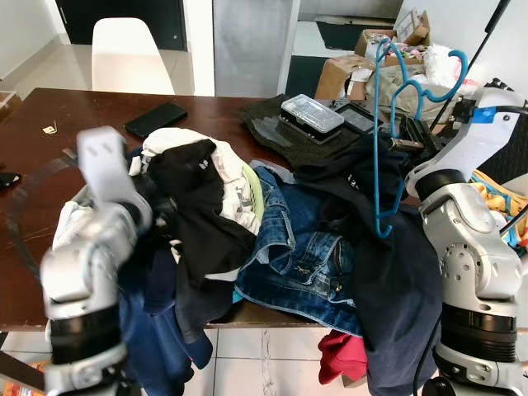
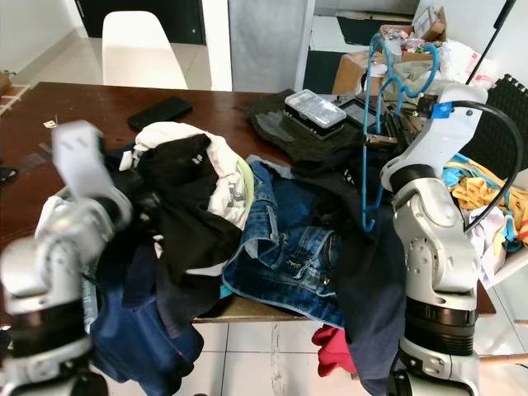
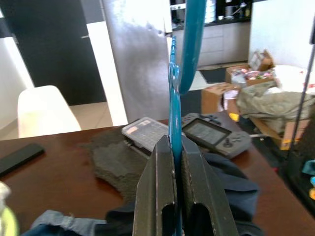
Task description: Hang hanger
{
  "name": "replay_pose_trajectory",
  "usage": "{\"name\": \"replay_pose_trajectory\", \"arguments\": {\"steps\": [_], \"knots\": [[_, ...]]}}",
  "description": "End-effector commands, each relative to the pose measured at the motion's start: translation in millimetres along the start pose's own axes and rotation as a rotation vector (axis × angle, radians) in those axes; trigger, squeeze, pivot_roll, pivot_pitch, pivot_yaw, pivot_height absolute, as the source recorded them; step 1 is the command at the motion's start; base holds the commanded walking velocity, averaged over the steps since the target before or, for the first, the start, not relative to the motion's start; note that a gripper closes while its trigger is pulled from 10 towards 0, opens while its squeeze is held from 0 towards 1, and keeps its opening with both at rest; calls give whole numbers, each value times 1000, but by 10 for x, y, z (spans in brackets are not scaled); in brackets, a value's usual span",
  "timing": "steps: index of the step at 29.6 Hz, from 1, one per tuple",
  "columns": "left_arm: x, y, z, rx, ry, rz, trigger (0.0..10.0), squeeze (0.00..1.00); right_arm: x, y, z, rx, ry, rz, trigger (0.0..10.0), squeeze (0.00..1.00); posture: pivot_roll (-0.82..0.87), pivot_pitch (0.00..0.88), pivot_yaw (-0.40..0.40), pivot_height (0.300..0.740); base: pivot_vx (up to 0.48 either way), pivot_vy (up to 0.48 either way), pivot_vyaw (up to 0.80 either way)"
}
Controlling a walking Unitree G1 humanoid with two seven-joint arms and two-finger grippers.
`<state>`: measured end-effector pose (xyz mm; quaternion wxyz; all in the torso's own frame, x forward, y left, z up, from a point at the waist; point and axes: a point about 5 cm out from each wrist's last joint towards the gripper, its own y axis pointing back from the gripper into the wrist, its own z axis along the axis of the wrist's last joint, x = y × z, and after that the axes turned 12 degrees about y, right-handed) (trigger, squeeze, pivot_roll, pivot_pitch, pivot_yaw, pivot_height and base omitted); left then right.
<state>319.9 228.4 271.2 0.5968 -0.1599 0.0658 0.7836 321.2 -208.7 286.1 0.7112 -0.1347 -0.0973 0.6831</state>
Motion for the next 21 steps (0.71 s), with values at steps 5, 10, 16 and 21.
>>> {"name": "replay_pose_trajectory", "arguments": {"steps": [5,10,16,21], "knots": [[273,5,663,-338,-122,154,0,0,-11,-5,54,-17,6,-7,10000,0,107,137,-36,740,0,0,0],[416,163,1517,-693,-288,275,0,0,-13,-23,66,-23,-3,-9,10000,0,109,138,-35,740,0,0,0],[-139,-49,869,-426,-242,-85,0,0,-12,-35,65,-23,-6,-13,10000,0,114,137,-32,740,0,0,0],[-684,98,105,-158,-214,-364,0,0,-33,-11,60,-19,-4,-20,10000,0,108,142,-30,740,0,0,0]]}}
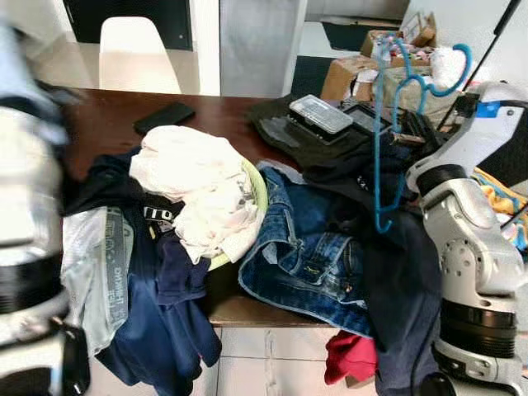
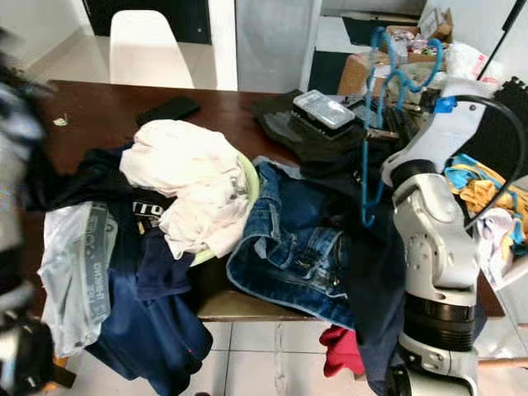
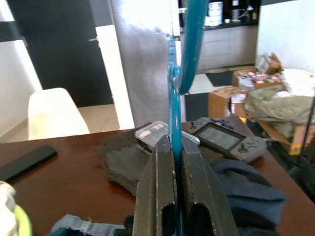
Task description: Hang hanger
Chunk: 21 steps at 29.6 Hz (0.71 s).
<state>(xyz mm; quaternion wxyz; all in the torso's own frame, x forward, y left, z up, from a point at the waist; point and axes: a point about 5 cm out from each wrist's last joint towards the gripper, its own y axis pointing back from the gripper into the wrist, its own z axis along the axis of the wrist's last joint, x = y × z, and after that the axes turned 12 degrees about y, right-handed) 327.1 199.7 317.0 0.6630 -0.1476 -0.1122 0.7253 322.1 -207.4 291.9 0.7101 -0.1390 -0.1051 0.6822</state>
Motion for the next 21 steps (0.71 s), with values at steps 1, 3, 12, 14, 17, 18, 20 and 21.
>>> {"name": "replay_pose_trajectory", "arguments": {"steps": [1,3,12,14,17,18,20,21], "knots": [[-323,105,-136,61,32,-138,0,0,-43,15,7,-1,2,-19,10000,0,108,142,-30,740,0,0,0],[-509,178,-232,99,57,-213,0,0,-53,20,5,0,2,-22,10000,0,108,142,-30,740,0,0,0],[-911,356,-372,188,135,-454,0,0,-65,18,-6,4,2,-25,10000,0,107,144,-29,740,0,0,0],[-995,421,-375,199,145,-550,0,0,-59,17,-11,6,2,-25,10000,0,113,145,-27,740,0,0,0],[-1146,603,-415,243,124,-752,863,0,-49,16,-19,9,1,-23,10000,0,113,145,-27,740,0,0,0],[-1184,666,-436,257,109,-809,863,0,-47,16,-21,10,1,-22,10000,0,113,145,-27,740,0,0,0],[-1208,717,-465,278,93,-850,2157,0,-47,15,-22,11,2,-21,10000,0,113,145,-27,740,0,0,0],[-1224,759,-491,293,71,-880,5765,0,-47,14,-19,11,3,-21,10000,0,113,145,-27,740,0,0,0]]}}
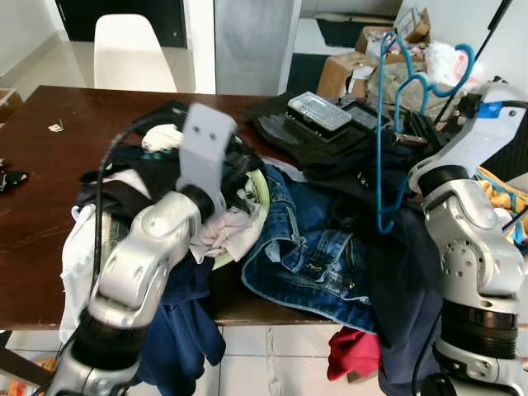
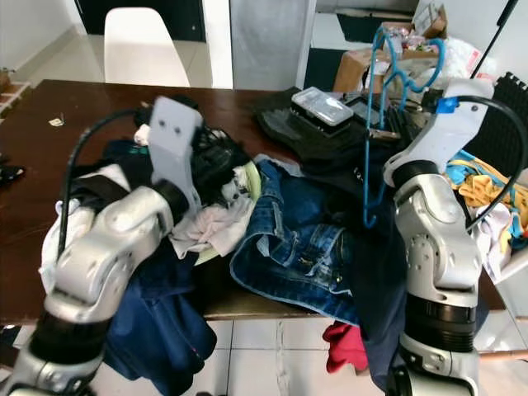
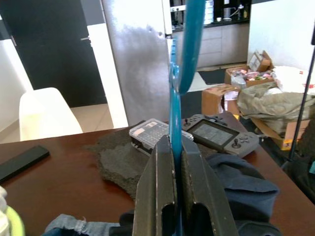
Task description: Hang hanger
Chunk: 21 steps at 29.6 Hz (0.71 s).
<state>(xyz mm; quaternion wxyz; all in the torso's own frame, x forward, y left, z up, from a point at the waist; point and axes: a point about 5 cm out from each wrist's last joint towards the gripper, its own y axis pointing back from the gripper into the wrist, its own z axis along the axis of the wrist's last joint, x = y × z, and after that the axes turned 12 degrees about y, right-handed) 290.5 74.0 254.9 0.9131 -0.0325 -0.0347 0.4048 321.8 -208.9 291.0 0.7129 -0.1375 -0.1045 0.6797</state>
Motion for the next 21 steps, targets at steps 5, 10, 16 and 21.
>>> {"name": "replay_pose_trajectory", "arguments": {"steps": [5,10,16,21], "knots": [[-119,33,-66,56,-16,-92,10000,0,-37,7,-4,6,5,-13,10000,0,104,139,-29,740,0,0,0],[11,66,35,20,5,-26,10000,1000,-39,5,0,3,8,-8,10000,0,105,136,-33,740,0,0,0],[425,177,409,-120,0,193,10000,1000,-25,-4,4,1,8,0,10000,0,108,134,-38,740,0,0,0],[739,327,640,-216,-22,424,10000,1000,-25,-8,6,0,8,2,10000,0,112,137,-40,740,0,0,0]]}}
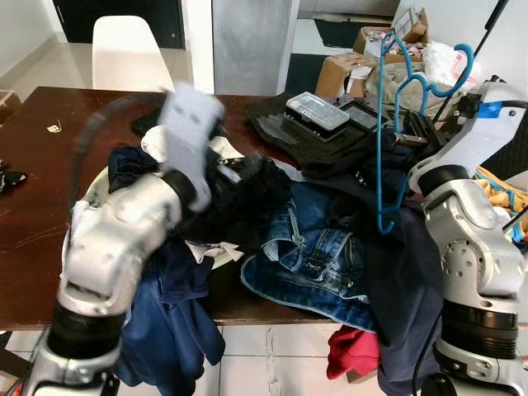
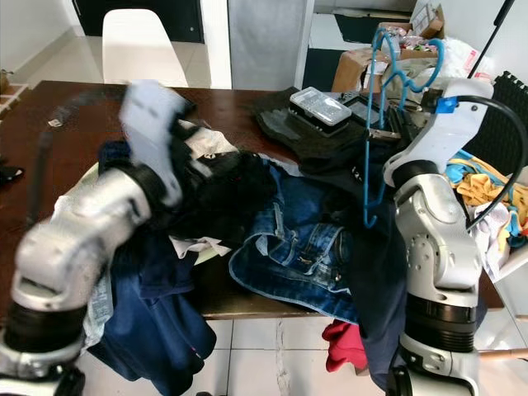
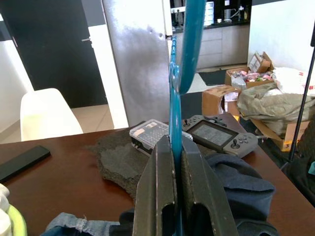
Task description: Hang hanger
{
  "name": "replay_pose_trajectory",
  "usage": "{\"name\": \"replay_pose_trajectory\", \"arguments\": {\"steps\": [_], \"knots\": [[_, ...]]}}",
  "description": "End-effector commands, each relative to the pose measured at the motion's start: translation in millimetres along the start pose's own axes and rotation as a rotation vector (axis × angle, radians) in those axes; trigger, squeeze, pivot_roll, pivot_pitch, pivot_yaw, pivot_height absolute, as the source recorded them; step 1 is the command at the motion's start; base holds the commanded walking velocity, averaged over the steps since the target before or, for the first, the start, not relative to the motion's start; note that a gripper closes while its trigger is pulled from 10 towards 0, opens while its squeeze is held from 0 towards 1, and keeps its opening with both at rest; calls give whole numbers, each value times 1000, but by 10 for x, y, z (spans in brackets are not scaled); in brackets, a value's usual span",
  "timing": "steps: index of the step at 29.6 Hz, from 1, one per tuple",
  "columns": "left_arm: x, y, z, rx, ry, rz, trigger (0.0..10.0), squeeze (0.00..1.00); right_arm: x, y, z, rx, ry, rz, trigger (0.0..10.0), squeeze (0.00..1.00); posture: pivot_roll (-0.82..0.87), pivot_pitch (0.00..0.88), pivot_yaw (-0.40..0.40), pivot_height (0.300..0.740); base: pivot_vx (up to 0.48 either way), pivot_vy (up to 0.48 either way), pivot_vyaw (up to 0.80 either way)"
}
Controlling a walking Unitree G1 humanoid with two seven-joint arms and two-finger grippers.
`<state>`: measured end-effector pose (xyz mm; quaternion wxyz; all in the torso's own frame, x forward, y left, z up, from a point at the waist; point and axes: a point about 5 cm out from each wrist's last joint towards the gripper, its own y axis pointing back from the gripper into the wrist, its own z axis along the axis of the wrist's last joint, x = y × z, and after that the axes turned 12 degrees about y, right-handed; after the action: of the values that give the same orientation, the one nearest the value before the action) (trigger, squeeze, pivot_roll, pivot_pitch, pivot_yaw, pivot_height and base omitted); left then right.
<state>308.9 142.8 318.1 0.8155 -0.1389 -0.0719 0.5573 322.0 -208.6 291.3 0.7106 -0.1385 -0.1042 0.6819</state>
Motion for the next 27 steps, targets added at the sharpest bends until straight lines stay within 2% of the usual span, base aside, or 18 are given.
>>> {"name": "replay_pose_trajectory", "arguments": {"steps": [1,2,4,5,6,7,8,10,11,12,14,16,18,19,20,22,24,27], "knots": [[284,48,149,-67,-2,196,10000,1000,-26,-8,5,1,7,-3,10000,0,112,137,-42,740,0,0,0],[399,79,225,-109,26,282,10000,1000,-24,-10,6,1,7,-2,10000,0,112,137,-42,740,0,0,0],[399,79,225,-109,26,282,10000,1000,-24,-10,6,1,7,-2,10000,0,112,137,-42,740,0,0,0],[479,114,273,-150,81,340,10000,1000,-21,-11,7,0,7,-1,10000,0,112,137,-42,740,0,0,0],[479,114,273,-150,81,340,10000,1000,-21,-11,7,0,7,-1,10000,0,112,137,-42,740,0,0,0],[600,158,247,-169,193,426,10000,1000,-22,-13,12,-1,8,0,10000,0,111,142,-45,740,0,0,0],[600,158,247,-169,193,426,10000,1000,-22,-13,12,-1,8,0,10000,0,111,142,-45,740,0,0,0],[845,236,61,-129,394,596,10000,965,-24,-15,21,-2,9,1,10000,0,110,143,-47,740,0,0,0],[845,236,61,-129,394,596,10000,965,-24,-15,21,-2,9,1,10000,0,110,143,-47,740,0,0,0],[939,249,-87,-72,493,646,10000,0,-24,-16,25,-3,10,1,10000,0,108,146,-46,740,0,0,0],[988,193,-331,2,712,670,10000,0,-28,-17,29,-4,11,0,10000,0,106,147,-49,740,0,0,0],[988,193,-331,2,712,670,10000,0,-28,-17,29,-4,11,0,10000,0,106,147,-49,740,0,0,0],[878,49,-448,46,912,653,10000,0,-46,-17,47,-7,19,-5,10000,0,93,146,-46,740,0,0,0],[878,49,-448,46,912,653,10000,0,-46,-17,47,-7,19,-5,10000,0,93,146,-46,740,0,0,0],[804,-11,-471,66,971,644,10000,0,-59,-15,58,-9,25,-8,10000,0,90,147,-43,740,0,0,0],[804,-11,-471,66,971,644,10000,0,-59,-15,58,-9,25,-8,10000,0,90,147,-43,740,0,0,0],[664,-71,-478,107,1029,642,10000,0,-100,-7,71,-10,33,-20,10000,0,87,150,-39,740,0,0,0],[607,-76,-462,121,1050,655,10000,0,-122,-4,75,-10,37,-26,10000,0,89,151,-39,740,0,0,0]]}}
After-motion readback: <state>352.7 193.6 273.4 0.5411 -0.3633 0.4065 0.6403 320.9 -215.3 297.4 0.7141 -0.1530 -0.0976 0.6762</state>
